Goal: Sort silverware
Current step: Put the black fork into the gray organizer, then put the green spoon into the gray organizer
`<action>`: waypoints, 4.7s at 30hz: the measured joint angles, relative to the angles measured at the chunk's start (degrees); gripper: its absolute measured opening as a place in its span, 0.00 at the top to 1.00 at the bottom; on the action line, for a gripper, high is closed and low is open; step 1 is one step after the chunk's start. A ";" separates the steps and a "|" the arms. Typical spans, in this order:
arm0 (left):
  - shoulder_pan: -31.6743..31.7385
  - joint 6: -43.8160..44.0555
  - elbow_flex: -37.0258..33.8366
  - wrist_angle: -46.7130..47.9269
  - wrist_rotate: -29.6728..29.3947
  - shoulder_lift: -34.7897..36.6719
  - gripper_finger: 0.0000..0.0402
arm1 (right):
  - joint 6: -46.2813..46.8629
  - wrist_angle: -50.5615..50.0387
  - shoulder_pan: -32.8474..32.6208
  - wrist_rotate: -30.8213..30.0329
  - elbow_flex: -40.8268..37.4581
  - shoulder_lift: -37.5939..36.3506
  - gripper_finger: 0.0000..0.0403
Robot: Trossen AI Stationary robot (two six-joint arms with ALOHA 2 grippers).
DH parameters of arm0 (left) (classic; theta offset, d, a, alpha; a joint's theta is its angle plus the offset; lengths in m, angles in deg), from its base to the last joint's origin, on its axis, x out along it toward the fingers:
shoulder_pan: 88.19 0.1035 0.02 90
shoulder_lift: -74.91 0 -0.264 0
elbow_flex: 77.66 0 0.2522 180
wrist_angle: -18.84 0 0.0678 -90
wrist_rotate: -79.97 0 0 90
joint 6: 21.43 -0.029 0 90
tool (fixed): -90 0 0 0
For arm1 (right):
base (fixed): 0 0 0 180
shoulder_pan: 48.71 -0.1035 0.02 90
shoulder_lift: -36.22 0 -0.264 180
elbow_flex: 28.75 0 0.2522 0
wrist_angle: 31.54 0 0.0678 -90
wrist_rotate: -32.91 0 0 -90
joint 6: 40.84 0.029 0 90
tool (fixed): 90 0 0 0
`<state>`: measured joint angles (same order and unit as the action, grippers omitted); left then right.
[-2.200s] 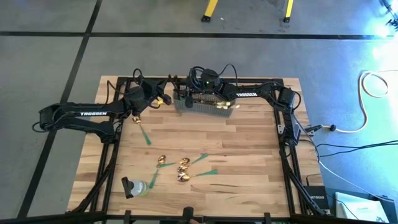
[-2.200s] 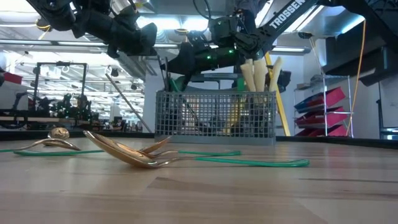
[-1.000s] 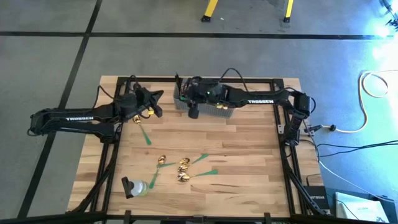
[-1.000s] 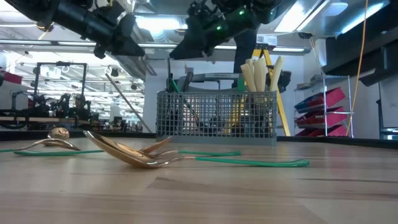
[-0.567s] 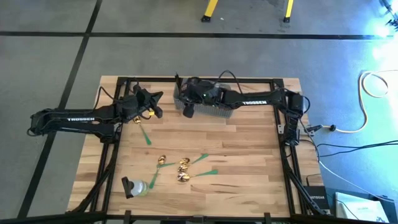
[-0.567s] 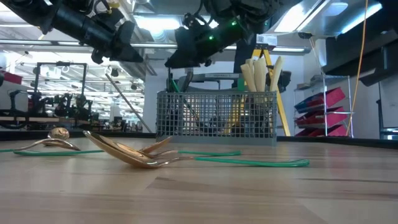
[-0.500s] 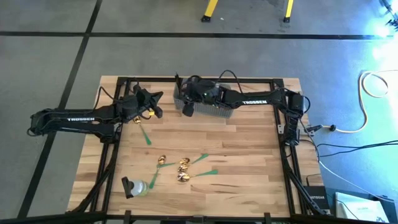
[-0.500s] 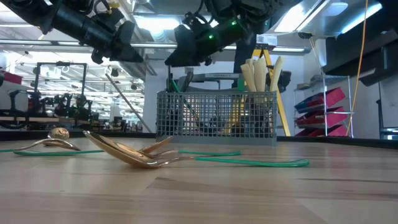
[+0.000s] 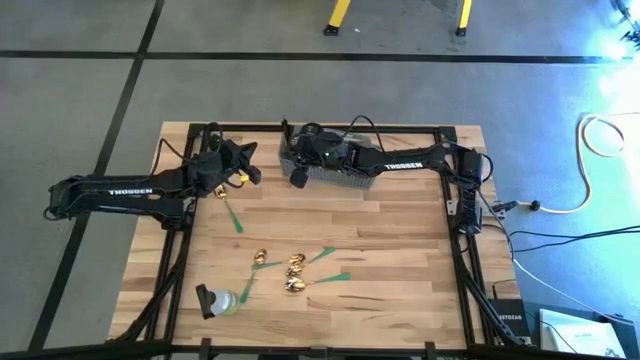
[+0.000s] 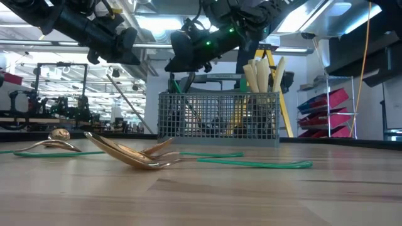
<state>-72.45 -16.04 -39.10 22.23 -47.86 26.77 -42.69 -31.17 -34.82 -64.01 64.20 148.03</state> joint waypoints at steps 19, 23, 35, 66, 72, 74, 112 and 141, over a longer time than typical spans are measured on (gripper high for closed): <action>0.53 1.73 -0.04 1.62 0.38 -3.91 1.00 | 0.26 -9.51 0.02 -1.07 6.60 -0.41 0.97; 0.56 1.99 -0.04 1.18 0.37 -6.21 1.00 | -2.56 -9.61 0.00 -1.36 6.60 -0.28 0.93; 7.13 3.53 -0.04 0.78 3.36 -11.46 1.00 | -19.87 -7.97 -0.11 -7.34 6.60 -3.65 0.74; -32.48 13.71 0.00 2.16 1.62 -17.63 1.00 | -3.46 -26.69 -30.66 3.94 -13.14 -14.15 0.72; -34.28 13.94 0.02 -6.42 0.58 -26.29 1.00 | 4.15 -22.00 -32.48 6.61 -16.35 -9.69 0.72; -34.26 13.96 0.02 -9.68 0.84 -29.20 1.00 | 4.47 -20.78 -33.02 7.72 -16.31 -8.13 0.72; -37.98 17.24 0.07 -23.23 8.67 -37.88 0.69 | 15.60 -0.36 -43.48 -13.33 -16.27 7.67 0.72; -38.04 17.35 0.07 -21.53 5.17 -37.97 0.69 | 6.62 -0.65 -41.27 -6.89 -16.50 7.07 0.99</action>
<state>-110.50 1.31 -39.03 0.70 -42.69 -11.19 -36.06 -31.82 -76.09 -70.90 47.69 155.10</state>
